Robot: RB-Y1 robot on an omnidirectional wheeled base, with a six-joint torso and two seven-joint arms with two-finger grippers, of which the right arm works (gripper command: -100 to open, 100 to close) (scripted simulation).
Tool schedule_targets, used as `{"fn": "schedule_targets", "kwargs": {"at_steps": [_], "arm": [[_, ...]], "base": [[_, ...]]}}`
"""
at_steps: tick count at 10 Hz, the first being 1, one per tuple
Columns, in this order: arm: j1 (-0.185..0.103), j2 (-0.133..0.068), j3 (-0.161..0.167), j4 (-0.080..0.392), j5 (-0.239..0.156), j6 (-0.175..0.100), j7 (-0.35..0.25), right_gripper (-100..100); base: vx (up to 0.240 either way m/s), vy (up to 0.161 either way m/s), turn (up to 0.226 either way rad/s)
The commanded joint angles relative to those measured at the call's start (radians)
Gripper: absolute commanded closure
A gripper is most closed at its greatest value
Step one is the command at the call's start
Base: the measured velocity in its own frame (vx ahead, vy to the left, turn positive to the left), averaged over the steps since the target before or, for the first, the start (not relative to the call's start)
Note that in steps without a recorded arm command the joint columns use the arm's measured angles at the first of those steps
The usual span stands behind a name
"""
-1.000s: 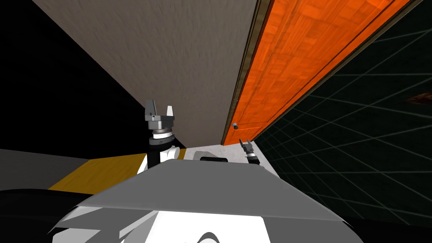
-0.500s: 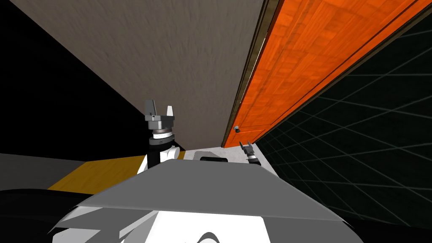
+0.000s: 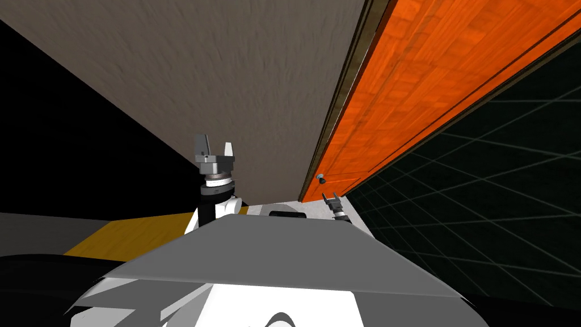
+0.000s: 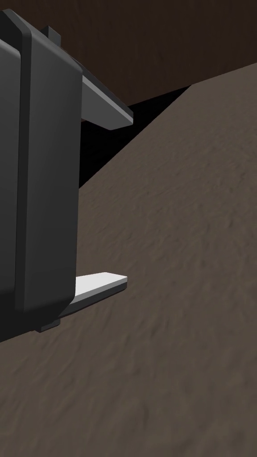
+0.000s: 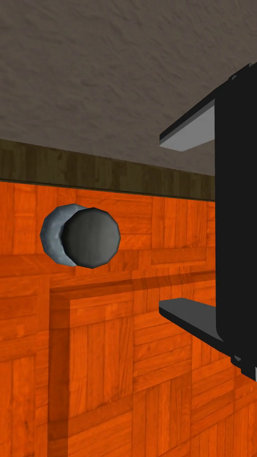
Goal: Pull the door open
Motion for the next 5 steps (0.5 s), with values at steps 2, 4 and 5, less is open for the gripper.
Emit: {"fn": "schedule_targets", "kwargs": {"at_steps": [2,4,5], "arm": [[-0.004,-0.005,-0.001,0.017,0.002,-0.008,0.007,-100],[-0.018,-0.011,-0.026,0.052,-0.014,-0.012,0.011,-100],[-0.023,-0.013,-0.037,0.066,-0.022,-0.013,0.012,-100]], "base": [[0.068,-0.005,0.007],[0.149,0.011,0.205],[0.196,0.037,0.158]]}}
